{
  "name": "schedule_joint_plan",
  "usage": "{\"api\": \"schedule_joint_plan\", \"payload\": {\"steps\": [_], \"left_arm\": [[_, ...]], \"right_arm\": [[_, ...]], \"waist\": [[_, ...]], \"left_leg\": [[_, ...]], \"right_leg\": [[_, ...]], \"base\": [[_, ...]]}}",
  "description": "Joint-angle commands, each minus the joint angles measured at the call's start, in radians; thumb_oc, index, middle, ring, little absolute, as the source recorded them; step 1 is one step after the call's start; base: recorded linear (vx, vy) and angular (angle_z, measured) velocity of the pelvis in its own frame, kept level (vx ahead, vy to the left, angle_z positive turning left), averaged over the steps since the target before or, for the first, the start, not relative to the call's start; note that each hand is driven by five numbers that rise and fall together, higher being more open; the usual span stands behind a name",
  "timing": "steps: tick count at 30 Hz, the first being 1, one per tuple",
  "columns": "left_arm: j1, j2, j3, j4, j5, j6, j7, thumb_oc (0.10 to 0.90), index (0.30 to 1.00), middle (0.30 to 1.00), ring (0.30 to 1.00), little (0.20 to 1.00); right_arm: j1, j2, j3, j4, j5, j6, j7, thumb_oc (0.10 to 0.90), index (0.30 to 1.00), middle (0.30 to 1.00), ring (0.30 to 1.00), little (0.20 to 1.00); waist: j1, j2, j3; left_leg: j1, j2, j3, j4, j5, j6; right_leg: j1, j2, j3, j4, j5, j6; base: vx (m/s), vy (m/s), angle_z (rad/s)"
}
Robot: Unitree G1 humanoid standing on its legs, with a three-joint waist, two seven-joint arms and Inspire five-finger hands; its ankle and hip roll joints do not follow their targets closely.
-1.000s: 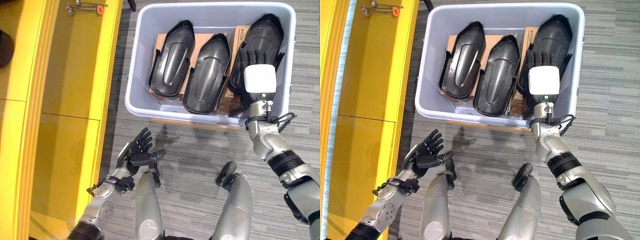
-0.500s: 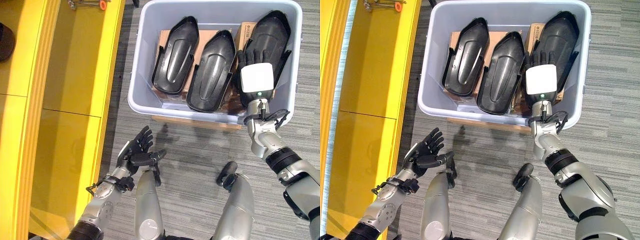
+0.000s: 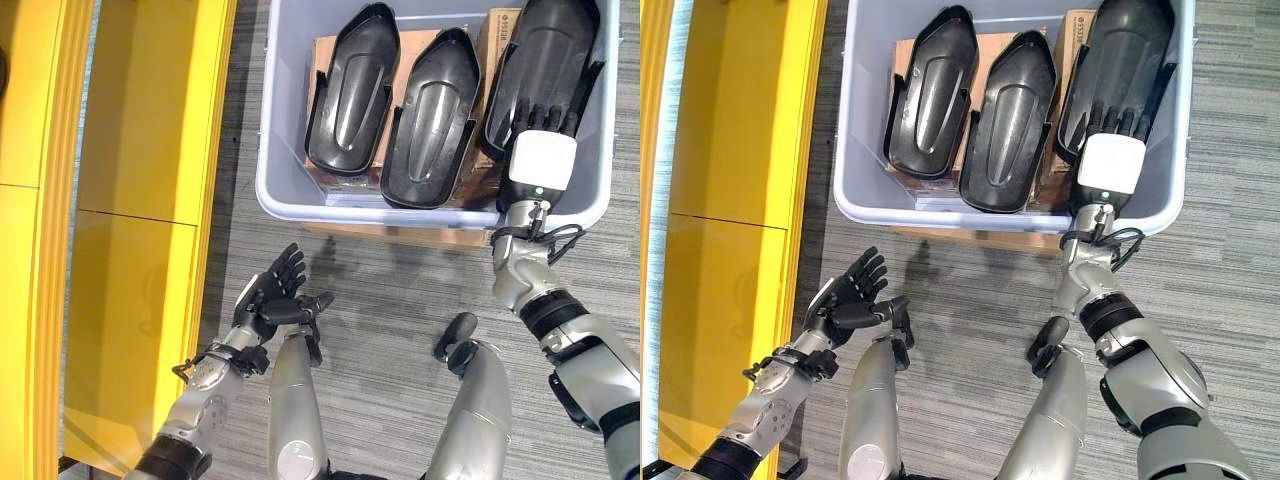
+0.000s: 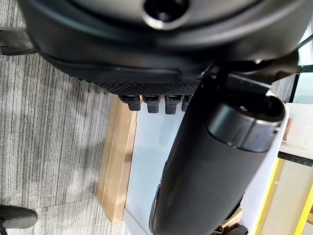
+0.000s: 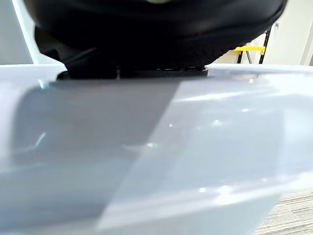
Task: Move parts from the plastic box to the shelf.
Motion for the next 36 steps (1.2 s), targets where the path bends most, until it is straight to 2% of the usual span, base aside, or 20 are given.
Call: {"api": "schedule_joint_plan", "payload": {"steps": [1,5,13,15,16,18,25,30,33,35,36], "left_arm": [[-0.019,0.030,0.023,-0.088,0.016,-0.053,-0.005,0.900,1.000,1.000,1.000,1.000],[-0.026,0.034,0.030,-0.084,0.019,-0.045,-0.009,0.900,1.000,1.000,1.000,1.000],[-0.041,0.037,0.025,-0.071,0.014,-0.043,0.000,0.900,1.000,1.000,1.000,1.000],[-0.041,0.038,0.026,-0.064,0.013,-0.045,-0.009,0.900,1.000,1.000,1.000,1.000],[-0.040,0.039,0.025,-0.060,0.013,-0.051,-0.016,0.900,1.000,1.000,1.000,1.000],[-0.038,0.037,0.027,-0.053,0.010,-0.057,-0.026,0.900,1.000,1.000,1.000,1.000],[-0.032,0.031,0.035,-0.033,0.028,-0.085,-0.065,0.900,1.000,1.000,1.000,1.000],[-0.048,0.033,0.019,-0.025,0.018,-0.099,-0.073,0.900,1.000,1.000,1.000,1.000],[-0.051,0.028,0.014,-0.009,0.023,-0.110,-0.096,0.900,1.000,1.000,1.000,1.000],[-0.055,0.026,0.008,-0.007,0.019,-0.114,-0.102,0.900,1.000,1.000,1.000,1.000],[-0.055,0.027,0.005,-0.006,0.019,-0.118,-0.104,0.900,1.000,1.000,1.000,1.000]], "right_arm": [[-0.023,-0.017,0.003,0.097,0.031,0.005,0.043,0.900,1.000,1.000,1.000,1.000],[-0.026,-0.011,0.004,0.120,0.020,-0.021,0.076,0.900,1.000,1.000,1.000,1.000],[-0.065,-0.026,0.064,0.157,-0.136,0.030,0.122,0.900,1.000,1.000,1.000,1.000],[-0.071,-0.031,0.080,0.166,-0.123,0.031,0.132,0.900,1.000,1.000,1.000,1.000],[-0.076,-0.032,0.089,0.174,-0.116,0.033,0.140,0.786,0.841,0.841,0.841,0.841],[-0.077,-0.029,0.097,0.191,-0.092,0.037,0.159,0.400,0.300,0.300,0.300,0.300],[-0.069,-0.002,0.112,0.258,-0.028,0.043,0.134,0.400,0.300,0.300,0.300,0.300],[-0.087,0.016,0.109,0.335,-0.019,0.016,0.120,0.400,0.300,0.300,0.300,0.300],[-0.099,0.022,0.109,0.362,0.009,0.029,0.093,0.400,0.300,0.300,0.300,0.300],[-0.103,0.027,0.092,0.381,0.120,0.032,0.041,0.400,0.300,0.300,0.300,0.300],[-0.100,0.033,0.076,0.388,0.128,0.020,0.027,0.400,0.300,0.300,0.300,0.300]], "waist": [[0.018,0.052,-0.010],[0.020,0.055,-0.010],[0.031,0.063,-0.010],[0.035,0.065,-0.010],[0.036,0.066,-0.010],[0.039,0.067,-0.010],[0.048,0.073,-0.010],[0.056,0.081,-0.010],[0.061,0.083,-0.010],[0.063,0.085,-0.010],[0.063,0.085,-0.010]], "left_leg": [[-0.051,-0.030,0.095,0.021,-0.106,0.069],[-0.069,-0.030,0.091,0.033,-0.109,0.069],[-0.150,-0.035,0.063,0.088,-0.124,0.072],[-0.163,-0.037,0.057,0.098,-0.126,0.072],[-0.170,-0.037,0.053,0.104,-0.128,0.073],[-0.178,-0.038,0.049,0.110,-0.130,0.075],[-0.176,-0.041,0.036,0.113,-0.132,0.077],[-0.166,-0.043,0.031,0.104,-0.128,0.078],[-0.157,-0.043,0.030,0.095,-0.122,0.078],[-0.146,-0.046,0.027,0.087,-0.120,0.079],[-0.142,-0.046,0.027,0.085,-0.119,0.080]], "right_leg": [[-0.002,0.019,-0.012,0.106,-0.145,0.047],[-0.016,0.016,-0.014,0.114,-0.146,0.046],[-0.088,0.008,-0.018,0.169,-0.159,0.037],[-0.098,0.006,-0.019,0.177,-0.161,0.036],[-0.105,0.005,-0.019,0.184,-0.162,0.035],[-0.111,0.002,-0.020,0.191,-0.166,0.033],[-0.108,-0.002,-0.021,0.186,-0.163,0.034],[-0.101,-0.011,-0.021,0.185,-0.157,0.034],[-0.092,-0.013,-0.024,0.181,-0.156,0.035],[-0.081,-0.012,-0.025,0.173,-0.154,0.034],[-0.077,-0.011,-0.025,0.172,-0.153,0.034]], "base": [[0.00,0.000,0.00],[0.00,0.000,0.00],[0.00,-0.008,0.01],[0.00,-0.031,0.04],[0.00,0.000,0.00],[0.00,-0.015,0.00],[0.00,-0.015,0.00],[-0.01,-0.012,0.02],[-0.04,-0.026,0.04],[-0.04,-0.008,0.02],[-0.03,-0.010,0.02]]}}
